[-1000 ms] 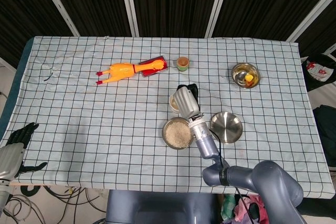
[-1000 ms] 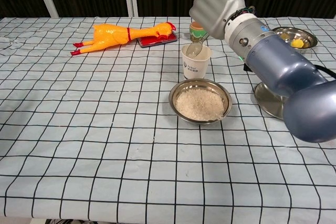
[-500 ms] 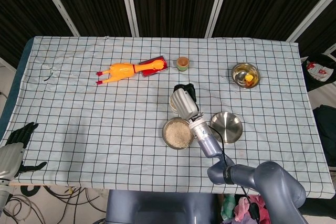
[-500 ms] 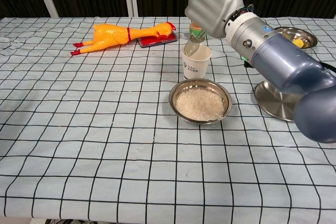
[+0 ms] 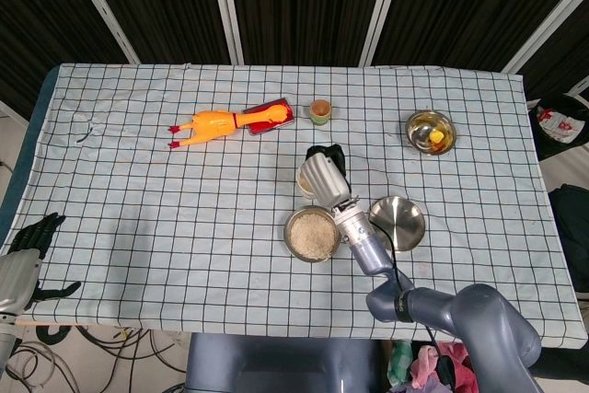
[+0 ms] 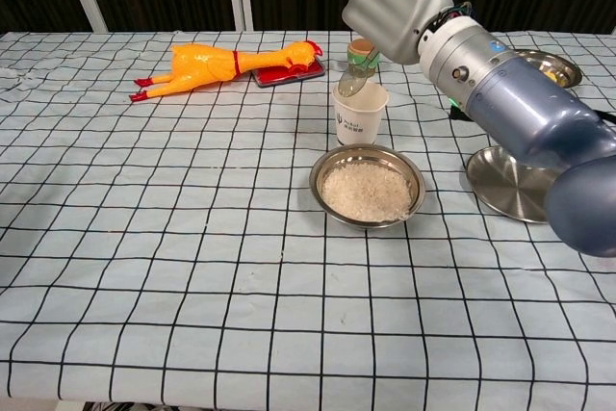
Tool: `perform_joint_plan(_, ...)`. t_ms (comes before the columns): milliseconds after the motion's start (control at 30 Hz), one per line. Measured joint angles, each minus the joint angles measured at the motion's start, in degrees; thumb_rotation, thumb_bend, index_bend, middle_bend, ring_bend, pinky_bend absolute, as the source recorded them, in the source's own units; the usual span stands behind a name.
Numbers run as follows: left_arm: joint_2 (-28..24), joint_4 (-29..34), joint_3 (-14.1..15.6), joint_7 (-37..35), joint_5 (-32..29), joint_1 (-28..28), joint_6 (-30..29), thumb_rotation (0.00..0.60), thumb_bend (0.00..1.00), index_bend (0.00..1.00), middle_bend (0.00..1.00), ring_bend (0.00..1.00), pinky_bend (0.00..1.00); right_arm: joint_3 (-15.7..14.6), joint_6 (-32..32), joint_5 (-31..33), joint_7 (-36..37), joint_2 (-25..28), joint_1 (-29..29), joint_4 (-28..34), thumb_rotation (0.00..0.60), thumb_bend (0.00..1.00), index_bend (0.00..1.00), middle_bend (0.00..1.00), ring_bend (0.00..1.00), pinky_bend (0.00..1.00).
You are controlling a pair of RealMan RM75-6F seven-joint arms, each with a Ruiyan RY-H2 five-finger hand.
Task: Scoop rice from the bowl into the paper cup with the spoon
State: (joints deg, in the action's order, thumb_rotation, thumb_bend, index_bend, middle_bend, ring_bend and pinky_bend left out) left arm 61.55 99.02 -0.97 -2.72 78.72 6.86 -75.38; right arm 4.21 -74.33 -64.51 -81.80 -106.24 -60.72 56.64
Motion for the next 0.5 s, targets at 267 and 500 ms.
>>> perform_joint_plan(267, 0.21, -0.23, -0.16, 0.34, -0.22, -0.06, -0.30, 0.600, 0.03, 0.00, 0.00, 0.00, 0.00, 2.84, -0.53, 0.41, -0.06, 0.56, 1.69, 3.73, 0.600, 0.64, 0.70, 1.00, 1.00, 1.00)
perform_joint_plan(500, 0.37, -0.34, -0.29, 0.53, -0.25, -0.15, -0.62, 0.600, 0.03, 0.00, 0.00, 0.00, 0.00, 6.82, -2.59, 3.36, -1.67, 2.16, 3.11, 11.14, 0.600, 0.64, 0.70, 1.00, 1.00, 1.00)
